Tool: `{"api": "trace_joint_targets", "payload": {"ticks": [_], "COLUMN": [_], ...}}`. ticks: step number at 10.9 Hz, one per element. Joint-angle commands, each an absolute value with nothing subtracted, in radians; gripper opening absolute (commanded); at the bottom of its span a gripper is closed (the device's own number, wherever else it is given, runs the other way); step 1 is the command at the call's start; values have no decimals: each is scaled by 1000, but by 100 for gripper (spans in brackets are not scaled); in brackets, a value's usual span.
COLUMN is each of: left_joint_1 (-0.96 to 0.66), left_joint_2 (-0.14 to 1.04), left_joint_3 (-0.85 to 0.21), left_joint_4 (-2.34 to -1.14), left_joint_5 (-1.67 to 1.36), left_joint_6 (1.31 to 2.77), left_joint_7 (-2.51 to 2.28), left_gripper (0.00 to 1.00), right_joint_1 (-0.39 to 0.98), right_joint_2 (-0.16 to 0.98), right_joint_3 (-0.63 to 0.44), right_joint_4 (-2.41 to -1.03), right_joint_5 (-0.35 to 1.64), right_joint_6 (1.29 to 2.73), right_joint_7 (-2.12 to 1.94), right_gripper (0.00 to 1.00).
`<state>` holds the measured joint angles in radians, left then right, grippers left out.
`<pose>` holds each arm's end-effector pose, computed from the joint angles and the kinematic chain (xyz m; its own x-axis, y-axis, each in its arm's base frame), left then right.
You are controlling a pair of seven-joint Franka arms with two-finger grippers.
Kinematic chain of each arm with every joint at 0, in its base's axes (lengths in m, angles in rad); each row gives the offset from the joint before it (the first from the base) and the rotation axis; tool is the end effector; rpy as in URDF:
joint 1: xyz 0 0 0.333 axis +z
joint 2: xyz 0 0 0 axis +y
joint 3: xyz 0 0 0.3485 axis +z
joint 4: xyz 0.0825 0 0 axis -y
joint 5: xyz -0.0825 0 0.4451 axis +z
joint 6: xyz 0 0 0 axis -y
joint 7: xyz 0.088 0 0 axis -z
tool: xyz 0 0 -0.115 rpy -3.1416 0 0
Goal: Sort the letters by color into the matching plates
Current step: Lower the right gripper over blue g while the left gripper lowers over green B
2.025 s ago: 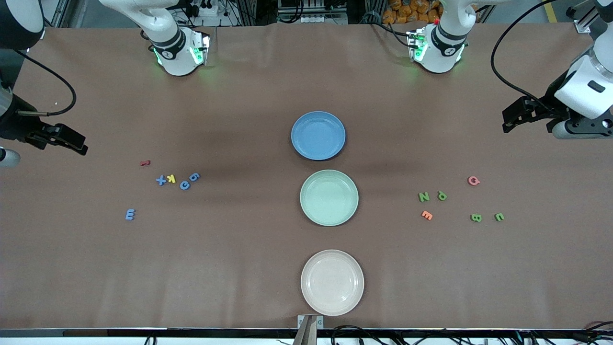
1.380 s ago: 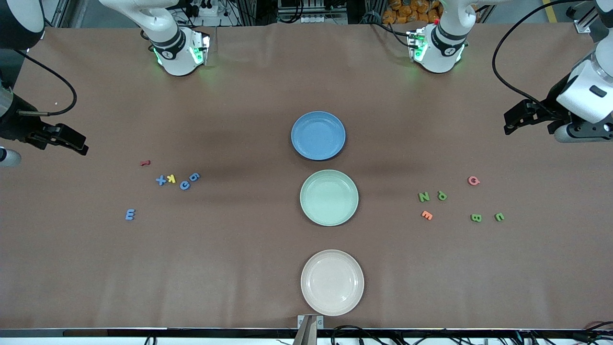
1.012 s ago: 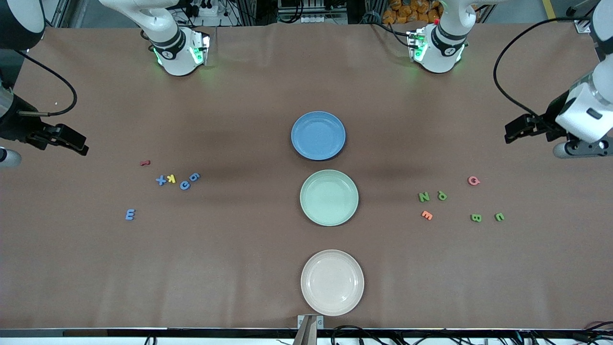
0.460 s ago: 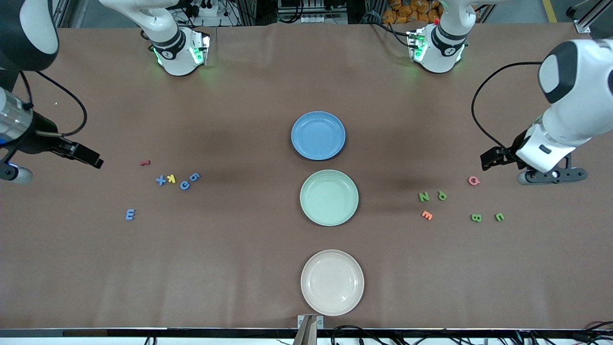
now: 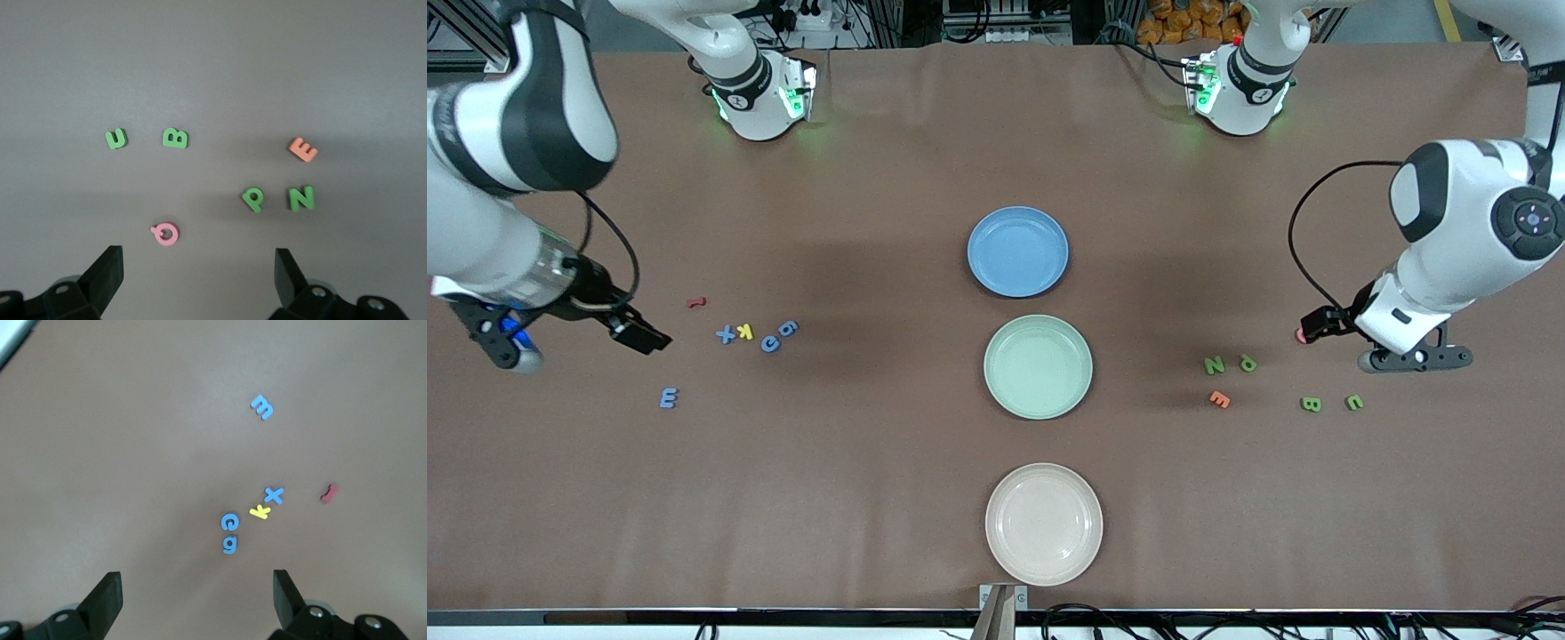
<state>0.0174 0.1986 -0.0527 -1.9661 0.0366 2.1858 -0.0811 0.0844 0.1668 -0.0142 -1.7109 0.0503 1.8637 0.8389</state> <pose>0.6548 -0.0205 0.3647 0.9994 0.0259 0.0228 0.0263 -0.9995 -0.0181 0.6729 0.0521 0.4910 0.7082 -0.7047 -0.0435 -0.7058 -0.7081 -0.0198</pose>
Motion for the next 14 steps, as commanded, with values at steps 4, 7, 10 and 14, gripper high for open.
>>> {"api": "trace_joint_targets", "payload": {"ticks": [4,7,10,14], "left_joint_1": [52,52,54,109], "left_joint_2": [284,328,354,411], "left_joint_3": [-61,-58,-58,-64], "left_joint_4": [-2019,-2019,-2019,-2010], "left_joint_5": [63,63,63,188], "left_joint_6": [2322,2339,2344,2423], "left_joint_7": [-52,-52,-52,-51], "left_gripper": [100,100,100,100], "right_joint_1": [150,166,167,167], "right_joint_2": [199,201,227,349], "right_joint_3": [-18,-12,-9,-9], "right_joint_4": [-1983,-2144,-2223,-2223], "right_joint_5": [61,61,63,64], "right_joint_6": [2190,2386,2491,2581], "right_joint_7": [1118,1121,1121,1155], "right_gripper": [100,100,100,100]}}
